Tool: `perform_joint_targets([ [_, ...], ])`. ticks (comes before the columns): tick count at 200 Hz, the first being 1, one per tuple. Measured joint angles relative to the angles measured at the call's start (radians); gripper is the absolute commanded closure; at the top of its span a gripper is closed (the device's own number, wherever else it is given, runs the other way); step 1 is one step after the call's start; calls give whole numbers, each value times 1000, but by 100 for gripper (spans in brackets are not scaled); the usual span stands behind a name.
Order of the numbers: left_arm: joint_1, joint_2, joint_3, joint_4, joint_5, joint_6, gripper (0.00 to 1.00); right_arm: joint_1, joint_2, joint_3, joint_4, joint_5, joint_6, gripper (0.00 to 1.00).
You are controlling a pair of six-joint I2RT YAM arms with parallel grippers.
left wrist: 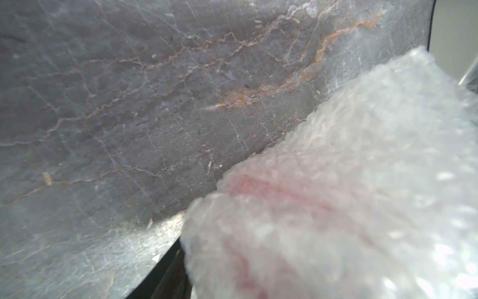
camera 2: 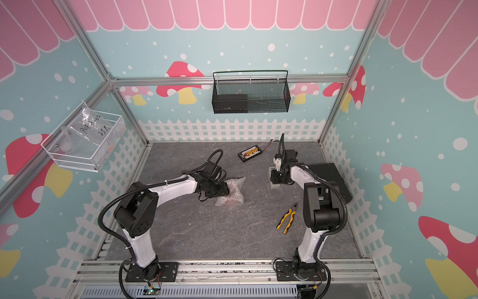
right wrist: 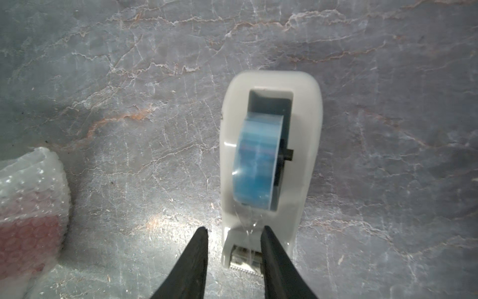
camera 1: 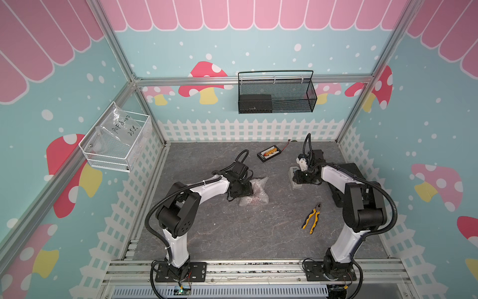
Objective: Wrap mugs in bubble wrap
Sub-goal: Tear off the tape using the Tape Cutter.
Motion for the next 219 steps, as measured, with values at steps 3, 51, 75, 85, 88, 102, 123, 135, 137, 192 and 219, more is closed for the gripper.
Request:
perform_joint_targets([
  [3, 0, 0, 0, 0, 0, 0, 41, 0, 1, 0, 2, -3, -1, 68],
  [51, 0, 0, 0, 0, 0, 0, 41, -2, 30, 0, 24, -20, 6, 91],
  [75, 0, 0, 0, 0, 0, 0, 41, -8, 29, 0, 28, -21, 17, 100],
  [85, 0, 0, 0, 0, 0, 0, 40, -7, 27, 0, 27, -21, 15, 100],
  [88, 0, 0, 0, 0, 0, 0, 41, -7, 27, 0, 27, -22, 15, 100],
  [102, 0, 0, 0, 0, 0, 1, 41, -7, 22, 0, 25, -20, 15, 100],
  [123, 0, 0, 0, 0, 0, 3, 40, -7, 3, 0, 18, -19, 15, 100],
  [135, 0, 0, 0, 0, 0, 3, 41, -6, -10, 0, 16, -20, 15, 100],
  [137, 0, 0, 0, 0, 0, 3, 41, -6, -12, 0, 18, -20, 16, 100],
  [192, 1, 0, 0, 0, 0, 3, 41, -6, -65, -2, -5, 1, 18, 100],
  [219, 1, 0, 0, 0, 1, 3, 41, -5, -131, -46, -29, 28, 22, 100],
])
